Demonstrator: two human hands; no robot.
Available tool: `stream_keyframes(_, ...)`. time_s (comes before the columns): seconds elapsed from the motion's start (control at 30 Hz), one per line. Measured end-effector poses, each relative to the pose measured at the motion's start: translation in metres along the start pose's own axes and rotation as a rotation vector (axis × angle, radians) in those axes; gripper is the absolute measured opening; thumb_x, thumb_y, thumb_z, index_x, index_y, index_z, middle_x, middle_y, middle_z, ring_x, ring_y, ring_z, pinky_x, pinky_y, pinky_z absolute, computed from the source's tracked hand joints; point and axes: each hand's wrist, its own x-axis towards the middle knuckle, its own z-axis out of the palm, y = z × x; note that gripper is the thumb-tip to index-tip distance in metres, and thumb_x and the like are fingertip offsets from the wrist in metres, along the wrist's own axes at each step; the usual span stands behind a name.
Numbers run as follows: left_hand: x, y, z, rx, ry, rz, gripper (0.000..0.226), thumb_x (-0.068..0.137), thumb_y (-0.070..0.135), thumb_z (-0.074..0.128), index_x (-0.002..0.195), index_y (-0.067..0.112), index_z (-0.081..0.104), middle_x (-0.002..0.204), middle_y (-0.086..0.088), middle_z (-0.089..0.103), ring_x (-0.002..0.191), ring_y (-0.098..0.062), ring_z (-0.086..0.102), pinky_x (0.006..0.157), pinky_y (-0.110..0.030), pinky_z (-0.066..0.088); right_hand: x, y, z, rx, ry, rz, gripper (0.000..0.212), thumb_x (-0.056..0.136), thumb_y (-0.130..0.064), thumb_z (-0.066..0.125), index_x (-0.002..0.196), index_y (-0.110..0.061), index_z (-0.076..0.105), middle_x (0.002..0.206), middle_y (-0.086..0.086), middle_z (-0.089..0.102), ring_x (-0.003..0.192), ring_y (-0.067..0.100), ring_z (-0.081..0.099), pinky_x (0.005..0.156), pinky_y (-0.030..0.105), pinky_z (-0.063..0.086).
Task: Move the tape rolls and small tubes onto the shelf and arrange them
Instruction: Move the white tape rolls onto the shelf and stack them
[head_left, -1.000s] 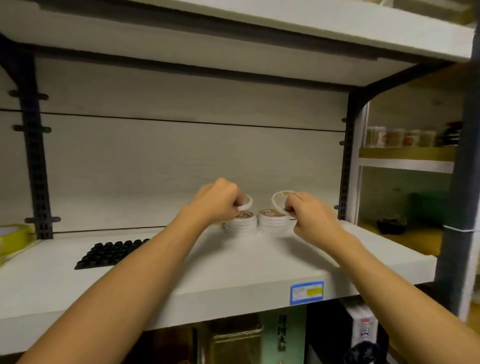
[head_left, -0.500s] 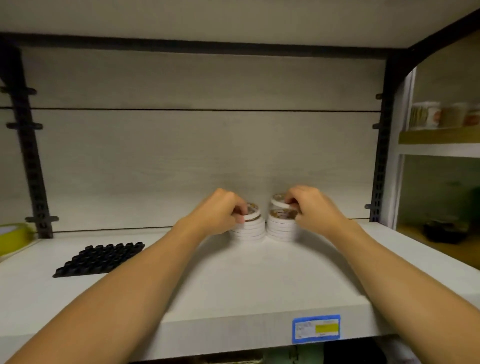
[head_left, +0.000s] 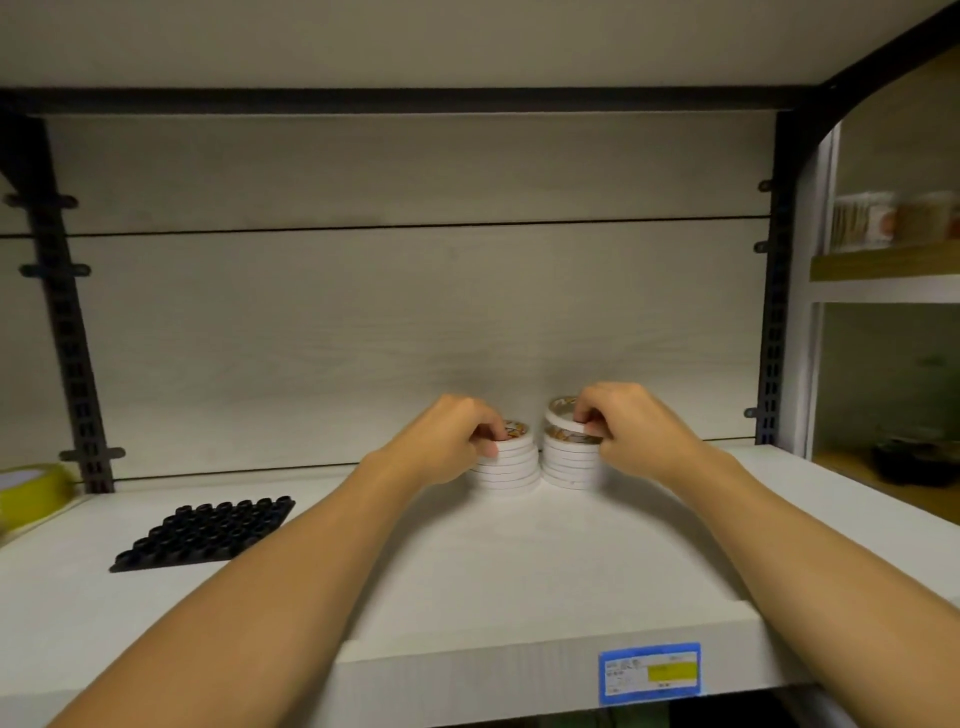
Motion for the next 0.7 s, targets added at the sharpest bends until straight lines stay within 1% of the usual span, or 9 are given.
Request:
stream_keyframes(0.1, 0.0, 0.0014, 0.0012, 0.014, -0.001, -0.011, 0.013, 0.087, 0.006, 0.072, 0.098, 0.013, 0.073, 0.091, 0.006, 0.064, 0.084, -0.011, 0.056, 0.076, -0.023, 0.04, -0.0021, 0.0, -0.0001, -0.01, -0.025, 0.008, 0.025, 0.077, 0.003, 0.054, 0.09, -0.015, 0.063, 0.086, -0.004, 0.061, 0.083, 0.022, 0.057, 0.073, 0.042, 0.052)
stream_keyframes(0.23, 0.0011, 0.0014, 0.0055, 0.012, -0.001, -0.05, 0.012, 0.088, 0.005, 0.069, 0.097, 0.013, 0.07, 0.095, 0.001, 0.067, 0.086, -0.016, 0.058, 0.076, -0.027, 0.045, -0.0041, 0.0024, 0.0016, -0.039, -0.07, 0.036, 0.029, 0.075, 0.003, 0.051, 0.093, -0.017, 0.064, 0.09, -0.004, 0.063, 0.085, 0.022, 0.058, 0.074, 0.041, 0.052)
stream_keyframes(0.33, 0.0022, 0.0006, 0.0067, -0.002, -0.011, -0.074, 0.013, 0.088, 0.004, 0.069, 0.098, 0.013, 0.069, 0.096, -0.001, 0.067, 0.087, -0.019, 0.059, 0.078, -0.029, 0.047, -0.0038, 0.0024, 0.0038, -0.027, -0.078, 0.032, 0.028, 0.078, 0.003, 0.051, 0.095, -0.016, 0.065, 0.093, -0.002, 0.065, 0.087, 0.023, 0.059, 0.075, 0.04, 0.052)
stream_keyframes(0.47, 0.0023, 0.0009, 0.0071, 0.026, -0.018, -0.06, 0.011, 0.091, 0.007, 0.067, 0.1, 0.013, 0.067, 0.095, 0.001, 0.063, 0.088, -0.018, 0.056, 0.076, -0.026, 0.04, -0.0032, 0.0008, 0.0049, -0.018, -0.083, 0.016, 0.028, 0.079, 0.004, 0.052, 0.096, -0.014, 0.066, 0.095, -0.001, 0.065, 0.088, 0.023, 0.059, 0.076, 0.038, 0.051)
stream_keyframes(0.6, 0.0015, 0.0012, 0.0065, 0.075, -0.023, -0.025, 0.01, 0.092, 0.012, 0.065, 0.102, 0.014, 0.067, 0.096, 0.002, 0.061, 0.09, -0.019, 0.056, 0.078, -0.029, 0.044, -0.0028, 0.0006, 0.0051, -0.011, -0.086, 0.024, 0.027, 0.081, 0.003, 0.052, 0.096, -0.013, 0.067, 0.096, -0.001, 0.064, 0.088, 0.022, 0.059, 0.076, 0.036, 0.05)
stream_keyframes(0.7, 0.0009, 0.0021, 0.0061, 0.089, -0.02, -0.012, 0.01, 0.093, 0.014, 0.064, 0.103, 0.014, 0.067, 0.097, 0.003, 0.06, 0.09, -0.018, 0.054, 0.077, -0.027, 0.04, -0.0023, -0.0003, 0.005, 0.001, -0.077, 0.018, 0.025, 0.081, 0.002, 0.054, 0.095, -0.014, 0.067, 0.095, -0.001, 0.065, 0.087, 0.022, 0.059, 0.076, 0.036, 0.051)
